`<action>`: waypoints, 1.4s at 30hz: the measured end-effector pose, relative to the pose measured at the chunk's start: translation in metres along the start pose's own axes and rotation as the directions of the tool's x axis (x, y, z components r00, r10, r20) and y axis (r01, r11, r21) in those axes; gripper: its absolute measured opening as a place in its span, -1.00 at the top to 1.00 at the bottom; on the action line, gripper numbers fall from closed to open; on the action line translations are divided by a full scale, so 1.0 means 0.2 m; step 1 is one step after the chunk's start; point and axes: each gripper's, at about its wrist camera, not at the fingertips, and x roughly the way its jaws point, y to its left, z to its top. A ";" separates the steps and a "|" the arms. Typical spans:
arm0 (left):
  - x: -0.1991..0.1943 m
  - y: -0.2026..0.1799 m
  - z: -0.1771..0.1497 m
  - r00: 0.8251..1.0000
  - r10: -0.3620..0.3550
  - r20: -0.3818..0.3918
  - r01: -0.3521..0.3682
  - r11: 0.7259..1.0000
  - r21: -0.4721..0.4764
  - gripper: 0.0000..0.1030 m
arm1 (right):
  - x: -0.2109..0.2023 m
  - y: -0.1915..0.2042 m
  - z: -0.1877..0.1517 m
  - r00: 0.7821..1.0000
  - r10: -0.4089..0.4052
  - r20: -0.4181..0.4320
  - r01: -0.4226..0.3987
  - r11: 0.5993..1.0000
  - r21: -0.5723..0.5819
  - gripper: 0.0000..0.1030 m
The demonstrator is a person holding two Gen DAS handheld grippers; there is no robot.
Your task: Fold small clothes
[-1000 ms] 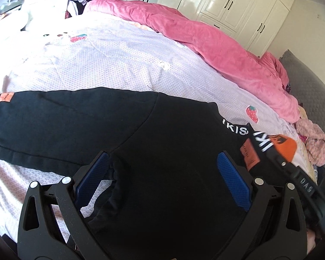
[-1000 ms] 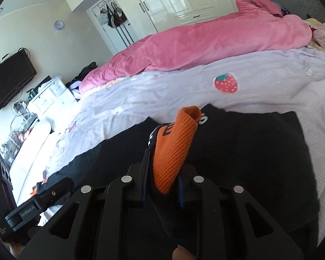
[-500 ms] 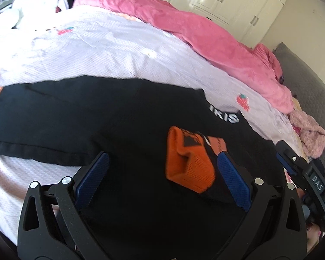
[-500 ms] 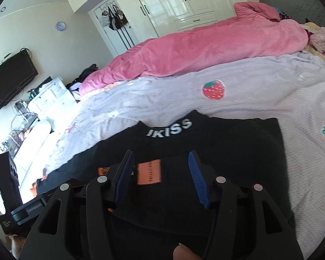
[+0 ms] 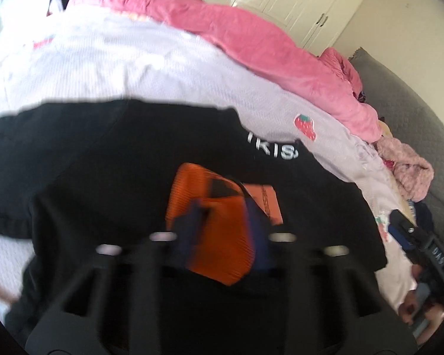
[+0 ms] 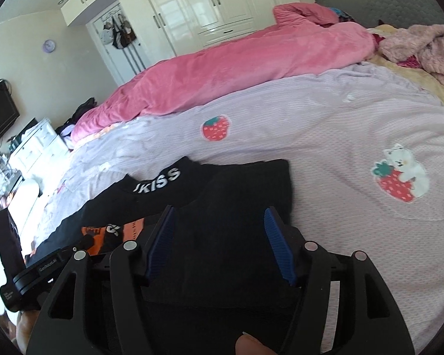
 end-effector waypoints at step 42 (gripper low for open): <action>-0.14 0.09 0.02 0.997 0.072 0.021 -0.075 0.985 0.156 0.63 | 0.05 0.19 -0.09 0.999 0.000 -0.053 -0.008 0.987 -0.159 -0.18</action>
